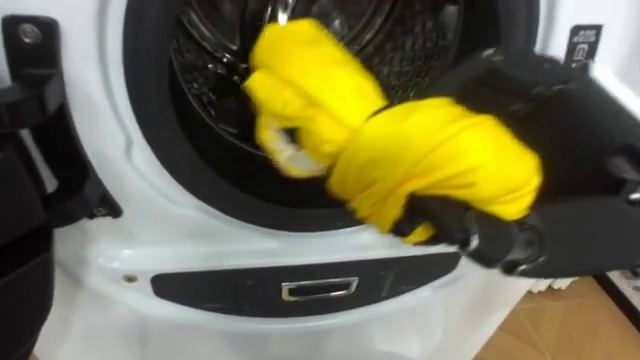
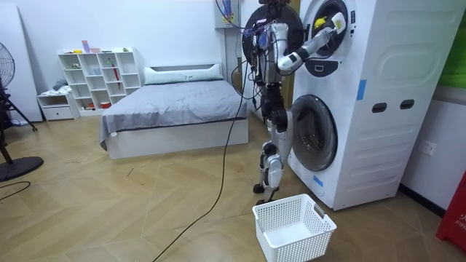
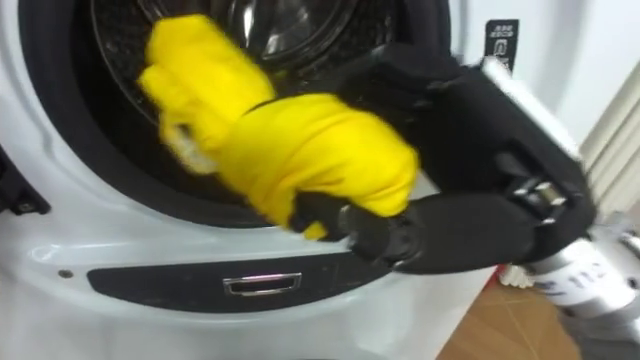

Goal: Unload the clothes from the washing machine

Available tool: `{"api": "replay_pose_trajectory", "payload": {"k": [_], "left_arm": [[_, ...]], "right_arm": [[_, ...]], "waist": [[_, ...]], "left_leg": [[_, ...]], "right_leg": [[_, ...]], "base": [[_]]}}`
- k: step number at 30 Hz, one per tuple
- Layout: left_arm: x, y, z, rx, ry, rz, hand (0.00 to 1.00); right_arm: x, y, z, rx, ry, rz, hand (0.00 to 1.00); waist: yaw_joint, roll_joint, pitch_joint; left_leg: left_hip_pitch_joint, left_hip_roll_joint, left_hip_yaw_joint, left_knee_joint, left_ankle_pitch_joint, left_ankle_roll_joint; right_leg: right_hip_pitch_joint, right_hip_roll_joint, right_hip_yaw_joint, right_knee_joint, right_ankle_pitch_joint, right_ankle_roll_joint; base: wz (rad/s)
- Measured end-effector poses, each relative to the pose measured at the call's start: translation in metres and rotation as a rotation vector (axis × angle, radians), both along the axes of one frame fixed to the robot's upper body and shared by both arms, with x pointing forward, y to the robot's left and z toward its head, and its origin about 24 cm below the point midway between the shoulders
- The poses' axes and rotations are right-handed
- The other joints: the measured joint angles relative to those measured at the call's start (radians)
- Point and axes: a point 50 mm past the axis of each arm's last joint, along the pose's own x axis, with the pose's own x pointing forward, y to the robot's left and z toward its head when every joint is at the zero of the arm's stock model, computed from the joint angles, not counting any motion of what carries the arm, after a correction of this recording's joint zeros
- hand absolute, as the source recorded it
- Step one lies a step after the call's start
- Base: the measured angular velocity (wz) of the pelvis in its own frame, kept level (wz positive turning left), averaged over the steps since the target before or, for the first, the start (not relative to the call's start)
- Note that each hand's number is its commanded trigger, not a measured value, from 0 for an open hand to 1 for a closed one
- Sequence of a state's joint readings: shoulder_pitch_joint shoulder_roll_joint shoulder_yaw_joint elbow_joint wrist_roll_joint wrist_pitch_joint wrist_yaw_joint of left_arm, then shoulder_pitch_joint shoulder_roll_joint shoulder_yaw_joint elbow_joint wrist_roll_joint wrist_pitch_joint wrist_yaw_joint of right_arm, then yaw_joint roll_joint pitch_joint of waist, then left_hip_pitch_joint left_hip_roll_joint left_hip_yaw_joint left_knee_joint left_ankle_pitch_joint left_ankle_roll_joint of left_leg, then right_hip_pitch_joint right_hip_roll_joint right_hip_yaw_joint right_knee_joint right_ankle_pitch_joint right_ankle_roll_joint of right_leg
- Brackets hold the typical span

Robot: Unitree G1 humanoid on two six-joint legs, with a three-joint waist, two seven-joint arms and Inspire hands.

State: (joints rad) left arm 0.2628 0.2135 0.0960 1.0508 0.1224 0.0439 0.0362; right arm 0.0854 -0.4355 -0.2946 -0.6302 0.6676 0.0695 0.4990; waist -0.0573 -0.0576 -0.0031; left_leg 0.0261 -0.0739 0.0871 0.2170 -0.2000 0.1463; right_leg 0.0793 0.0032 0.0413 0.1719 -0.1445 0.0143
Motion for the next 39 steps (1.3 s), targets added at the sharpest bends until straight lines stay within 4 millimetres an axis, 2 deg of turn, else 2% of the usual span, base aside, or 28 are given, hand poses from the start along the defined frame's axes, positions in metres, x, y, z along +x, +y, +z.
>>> {"api": "replay_pose_trajectory", "payload": {"k": [4,6,13,18,21,25,28,33,39], "left_arm": [[-0.001,0.001,0.0,0.001,0.004,0.001,0.0],[0.002,0.001,0.0,0.002,-0.002,-0.002,0.0],[0.013,0.001,0.001,-0.005,-0.031,-0.018,0.0],[0.012,0.001,0.0,-0.023,-0.02,-0.018,0.0],[0.012,-0.003,-0.002,-0.035,-0.005,-0.037,0.0],[0.014,-0.004,-0.003,-0.039,0.008,-0.041,0.0],[0.013,-0.005,-0.004,-0.041,0.014,-0.044,0.0],[0.01,-0.004,-0.004,-0.04,0.036,-0.04,0.0],[0.006,-0.006,-0.006,-0.04,0.082,-0.055,0.0]], "right_arm": [[0.001,-0.005,-0.005,0.002,0.037,-0.038,1.0],[0.002,-0.007,-0.007,0.01,0.048,-0.051,1.0],[0.003,-0.017,-0.006,0.017,0.049,-0.099,1.0],[0.002,-0.021,-0.013,0.017,0.083,-0.11,1.0],[0.001,-0.023,-0.017,0.019,0.104,-0.12,1.0],[-0.002,-0.028,-0.02,0.02,0.121,-0.147,1.0],[-0.004,-0.031,-0.025,0.024,0.149,-0.171,1.0],[-0.004,-0.04,-0.039,0.034,0.217,-0.212,1.0],[0.0,-0.054,-0.06,0.064,0.334,-0.252,1.0]], "waist": [[-0.039,0.007,0.0018],[-0.058,0.007,0.0022],[-0.088,0.01,0.0039],[-0.103,0.014,0.0009],[-0.126,0.022,-0.0025],[-0.136,0.034,0.0033],[-0.139,0.034,0.0033],[-0.169,0.033,0.0036],[-0.193,0.034,0.0055]], "left_leg": [[-0.006,0.014,0.05,0.0,-0.004,-0.007],[-0.005,0.017,0.06,0.001,-0.005,-0.009],[0.002,0.044,0.132,0.013,-0.025,-0.019],[0.001,0.058,0.167,0.021,-0.039,-0.023],[0.004,0.061,0.177,0.019,-0.043,-0.024],[0.013,0.063,0.199,0.011,-0.044,-0.024],[0.013,0.063,0.215,0.008,-0.044,-0.024],[0.013,0.063,0.219,0.007,-0.044,-0.024],[0.018,0.065,0.248,-0.003,-0.045,-0.025]], "right_leg": [[-0.028,0.005,0.008,0.022,0.0,0.0],[-0.031,0.007,0.012,0.023,0.0,0.0],[-0.047,0.024,0.041,0.036,0.006,-0.009],[-0.058,0.034,0.042,0.038,0.01,-0.014],[-0.06,0.037,0.046,0.041,0.011,-0.014],[-0.068,0.042,0.072,0.05,0.011,-0.014],[-0.079,0.043,0.085,0.051,0.011,-0.014],[-0.08,0.047,0.095,0.051,0.011,-0.014],[-0.096,0.05,0.12,0.054,0.011,-0.014]], "base": [[-0.38],[-0.27],[-0.28],[-0.23],[-0.13],[-0.16],[-0.18],[-0.03],[-0.15]]}}
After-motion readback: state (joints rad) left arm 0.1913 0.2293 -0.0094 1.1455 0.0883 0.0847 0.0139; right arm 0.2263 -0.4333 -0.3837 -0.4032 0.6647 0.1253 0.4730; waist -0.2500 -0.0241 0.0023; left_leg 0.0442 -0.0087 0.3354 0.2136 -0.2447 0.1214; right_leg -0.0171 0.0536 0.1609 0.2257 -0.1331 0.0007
